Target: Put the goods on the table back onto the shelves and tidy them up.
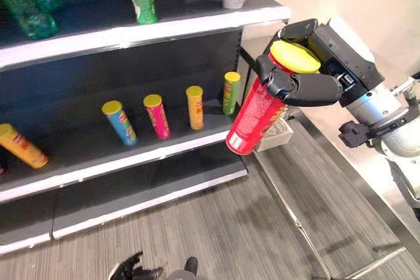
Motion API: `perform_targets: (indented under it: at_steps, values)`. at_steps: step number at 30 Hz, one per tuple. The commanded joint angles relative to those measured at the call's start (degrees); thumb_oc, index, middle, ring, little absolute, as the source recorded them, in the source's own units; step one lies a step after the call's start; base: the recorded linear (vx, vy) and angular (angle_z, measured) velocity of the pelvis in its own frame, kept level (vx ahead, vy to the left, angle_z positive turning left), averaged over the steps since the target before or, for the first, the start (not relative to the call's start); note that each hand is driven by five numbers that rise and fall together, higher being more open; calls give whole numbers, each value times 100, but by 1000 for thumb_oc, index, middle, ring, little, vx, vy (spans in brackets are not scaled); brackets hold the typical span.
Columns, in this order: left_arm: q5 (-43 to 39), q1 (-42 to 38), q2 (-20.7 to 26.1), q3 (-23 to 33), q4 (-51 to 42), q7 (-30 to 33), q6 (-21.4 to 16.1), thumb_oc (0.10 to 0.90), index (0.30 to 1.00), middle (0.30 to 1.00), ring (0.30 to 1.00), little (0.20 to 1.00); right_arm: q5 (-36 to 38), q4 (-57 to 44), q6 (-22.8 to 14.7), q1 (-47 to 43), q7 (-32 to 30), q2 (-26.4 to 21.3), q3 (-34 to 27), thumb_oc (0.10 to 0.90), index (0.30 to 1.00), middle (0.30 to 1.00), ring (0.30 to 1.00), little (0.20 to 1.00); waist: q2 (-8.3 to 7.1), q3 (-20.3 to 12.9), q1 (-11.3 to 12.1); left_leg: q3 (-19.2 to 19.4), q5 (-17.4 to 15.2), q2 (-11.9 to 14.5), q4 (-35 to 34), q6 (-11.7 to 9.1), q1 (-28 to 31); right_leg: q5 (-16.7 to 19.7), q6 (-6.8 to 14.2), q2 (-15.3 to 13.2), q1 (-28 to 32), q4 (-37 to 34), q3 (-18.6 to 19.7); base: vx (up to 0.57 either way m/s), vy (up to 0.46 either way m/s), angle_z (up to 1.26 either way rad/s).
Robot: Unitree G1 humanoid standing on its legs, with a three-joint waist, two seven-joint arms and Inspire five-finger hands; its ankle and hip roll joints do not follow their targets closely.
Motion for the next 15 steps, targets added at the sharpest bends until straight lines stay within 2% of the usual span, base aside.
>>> perform_targets:
  at_steps: [1, 2, 3, 4, 5, 6, 7, 8, 9, 10, 11, 12, 13, 14, 15]
  values:
    - [5, -323, 420, -262, -316, -23, -220, 800, 900, 900, 900, 900, -250, -335, -337, -730, -94, -90, -141, 400, 300, 300, 300, 300, -184, -210, 110, 681, -13, -125, -81, 264, -322, -46, 588, -411, -50, 7, -31, -171, 125, 110]
    - [4, -299, 406, -238, -317, -23, -222, 800, 900, 900, 900, 900, -311, -376, -330, -698, -55, -73, -87, 400, 300, 300, 300, 300, -171, -187, 129, 670, -58, -28, -68, 277, -273, 29, 609, -494, -71, 7, -120, -135, 157, 85]
    - [-12, -289, 418, -242, -369, -5, -224, 800, 900, 900, 900, 900, -541, -461, -302, -667, -47, -83, -14, 400, 300, 300, 300, 300, -220, -169, 103, 570, -146, 188, -44, 265, -140, 165, 635, -658, -78, 12, -268, -127, 151, 51]
    - [-12, -287, 418, -242, -370, -5, -223, 800, 900, 900, 900, 900, -542, -463, -301, -665, -48, -82, -14, 400, 300, 300, 300, 300, -218, -165, 93, 559, -148, 187, -41, 264, -138, 164, 635, -656, -69, 11, -278, -131, 193, 45]
    - [21, -354, 452, -271, -374, 33, -239, 800, 900, 900, 900, 900, -551, -500, -303, -610, -63, 4, -8, 400, 300, 300, 300, 300, -244, -143, 24, 534, -191, 486, 23, 238, -69, 226, 658, -806, -105, 49, -349, -131, 275, 66]
    - [-30, -379, 446, -310, -491, 77, -224, 800, 900, 900, 900, 900, -587, -545, -291, -494, -42, 97, -6, 400, 300, 300, 300, 300, -217, -167, -107, 535, -97, 1053, 22, 147, 100, 256, 692, -1015, -169, 122, -442, -131, 275, 76]
    - [-30, -378, 446, -310, -491, 77, -224, 800, 900, 900, 900, 900, -587, -545, -290, -494, -42, 97, -7, 400, 300, 300, 300, 300, -216, -166, -106, 535, -97, 1054, 21, 146, 101, 256, 691, -1014, -167, 122, -443, -86, 315, 64]
    - [-49, -425, 455, -340, -502, 109, -235, 800, 900, 900, 900, 900, -620, -575, -285, -391, -64, 163, -39, 400, 300, 300, 300, 300, -183, -195, -267, 650, 36, 1487, 45, 65, 152, 257, 722, -1166, -170, 152, -488, -26, 272, 53]
    - [-45, -464, 479, -376, -573, 120, -227, 800, 900, 900, 900, 900, -679, -578, -293, -276, -103, 190, -103, 400, 300, 300, 300, 300, -131, -233, -399, 840, 237, 1790, 74, -21, 249, 281, 756, -1271, -153, 191, -555, -28, 405, 51]
    - [-32, -466, 484, -392, -613, 110, -219, 800, 900, 900, 900, 900, -723, -550, -266, -174, -129, 242, -161, 400, 300, 300, 300, 300, -79, -278, -483, 989, 356, 1978, 70, -126, 399, 315, 806, -1349, -115, 193, -601, -10, 534, 53]
    - [-24, -481, 540, -416, -711, 142, -246, 800, 900, 900, 900, 900, -881, -496, -235, 66, -217, 585, -206, 400, 300, 300, 300, 300, 16, -350, -499, 619, 48, 1973, 436, -260, 611, 486, 948, -1631, -115, 155, -577, 13, 571, 53]
    - [-18, -451, 539, -439, -743, 153, -253, 800, 900, 900, 900, 900, -982, -516, -217, 200, -231, 749, -286, 400, 300, 300, 300, 300, 98, -389, -575, 433, -191, 1805, 237, -275, 684, 623, 1067, -1745, -85, 170, -525, 31, 586, 63]
    - [-13, -491, 561, -454, -731, 128, -234, 800, 900, 900, 900, 900, -1034, -552, -180, 316, -159, 828, -357, 400, 300, 300, 300, 300, 98, -416, -668, 525, -502, 1675, 105, -248, 749, 755, 1154, -1919, -76, 197, -510, 31, 320, 59]
    - [-13, -491, 566, -457, -731, 128, -235, 800, 900, 900, 900, 900, -1035, -561, -176, 329, -157, 832, -369, 400, 300, 300, 300, 300, 83, -414, -658, 535, -508, 1659, 109, -240, 755, 759, 1163, -1937, -76, 197, -502, 24, 537, 47]
    - [113, -646, 712, -592, -815, 55, -223, 800, 900, 900, 900, 900, -1343, -568, -178, 523, -222, 921, -506, 400, 300, 300, 300, 300, 73, -388, -729, 592, -935, 1241, 161, -52, 677, 1030, 1293, -2469, -94, 353, -529, 10, 395, 47]
